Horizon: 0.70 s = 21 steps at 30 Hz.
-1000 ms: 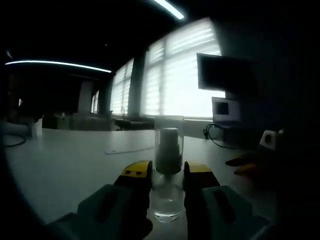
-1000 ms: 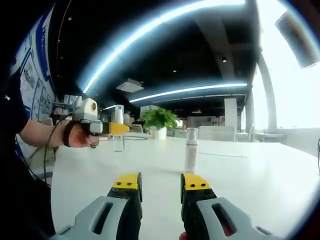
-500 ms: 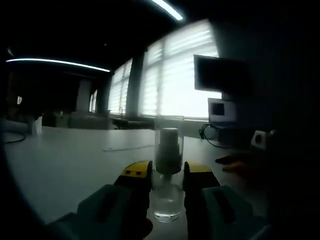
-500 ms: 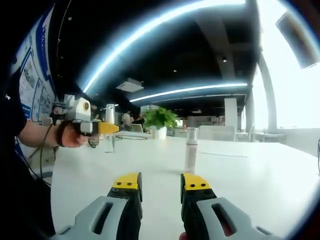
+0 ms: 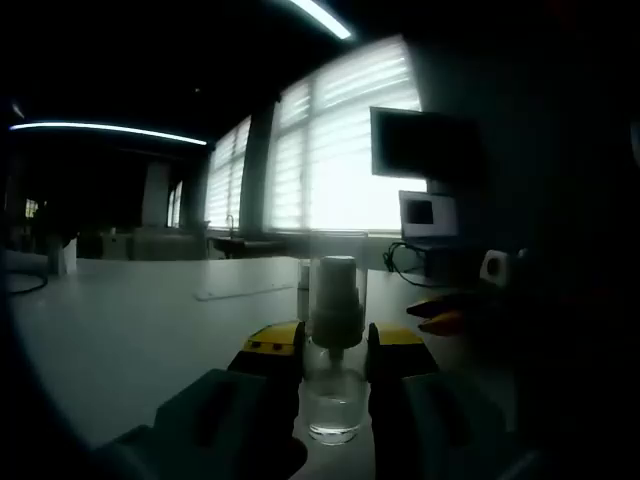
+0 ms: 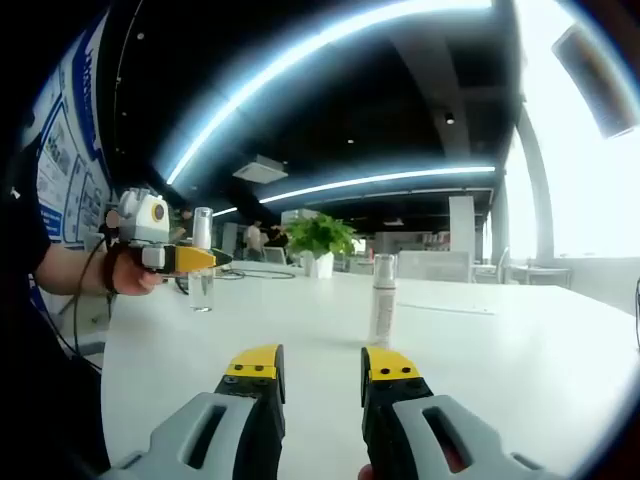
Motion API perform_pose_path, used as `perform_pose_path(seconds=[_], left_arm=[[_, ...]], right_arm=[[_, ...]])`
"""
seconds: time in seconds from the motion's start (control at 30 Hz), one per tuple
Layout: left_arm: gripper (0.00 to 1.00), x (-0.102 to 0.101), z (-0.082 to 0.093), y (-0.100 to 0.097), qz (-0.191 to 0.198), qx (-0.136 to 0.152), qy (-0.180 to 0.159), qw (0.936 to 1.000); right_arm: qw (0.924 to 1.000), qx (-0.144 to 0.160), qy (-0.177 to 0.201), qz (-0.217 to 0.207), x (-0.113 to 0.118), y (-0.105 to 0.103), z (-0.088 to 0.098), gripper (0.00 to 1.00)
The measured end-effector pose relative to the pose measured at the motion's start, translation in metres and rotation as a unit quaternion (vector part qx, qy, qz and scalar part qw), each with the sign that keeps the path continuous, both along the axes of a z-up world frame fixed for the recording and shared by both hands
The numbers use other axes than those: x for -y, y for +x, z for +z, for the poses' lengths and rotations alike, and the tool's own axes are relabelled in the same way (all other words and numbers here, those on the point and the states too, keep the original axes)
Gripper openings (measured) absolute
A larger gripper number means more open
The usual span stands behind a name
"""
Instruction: Clamp pump bottle remove cover press pump head put on cover
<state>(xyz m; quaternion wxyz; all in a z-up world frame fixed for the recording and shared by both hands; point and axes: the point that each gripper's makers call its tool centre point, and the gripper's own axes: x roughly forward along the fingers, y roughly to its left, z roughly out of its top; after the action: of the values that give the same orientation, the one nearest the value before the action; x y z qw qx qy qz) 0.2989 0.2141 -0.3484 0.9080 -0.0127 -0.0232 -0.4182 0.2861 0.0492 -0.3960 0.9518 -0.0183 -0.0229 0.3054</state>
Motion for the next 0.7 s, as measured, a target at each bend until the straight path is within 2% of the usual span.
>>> perform_pose_path(seconds=[0.13,0.37,0.53,0.7], left_arm=[[0.16,0.001,-0.001,-0.005,-0.005,0.001,0.005,1.0000],[0.16,-0.003,-0.008,-0.008,-0.005,-0.017,-0.009,0.9998],[0.16,-0.007,-0.009,-0.011,0.001,-0.014,-0.015,0.9998],[0.16,-0.005,-0.019,-0.012,-0.004,-0.028,-0.025,0.9993]], right_arm=[[1.0000,-0.001,0.001,-0.001,0.001,0.001,0.000,0.25],[1.0000,-0.001,-0.001,-0.002,0.000,0.001,0.000,0.25],[1.0000,0.000,-0.002,-0.001,-0.001,0.000,0.000,0.25],[1.0000,-0.001,-0.003,0.000,0.001,0.002,-0.001,0.25]])
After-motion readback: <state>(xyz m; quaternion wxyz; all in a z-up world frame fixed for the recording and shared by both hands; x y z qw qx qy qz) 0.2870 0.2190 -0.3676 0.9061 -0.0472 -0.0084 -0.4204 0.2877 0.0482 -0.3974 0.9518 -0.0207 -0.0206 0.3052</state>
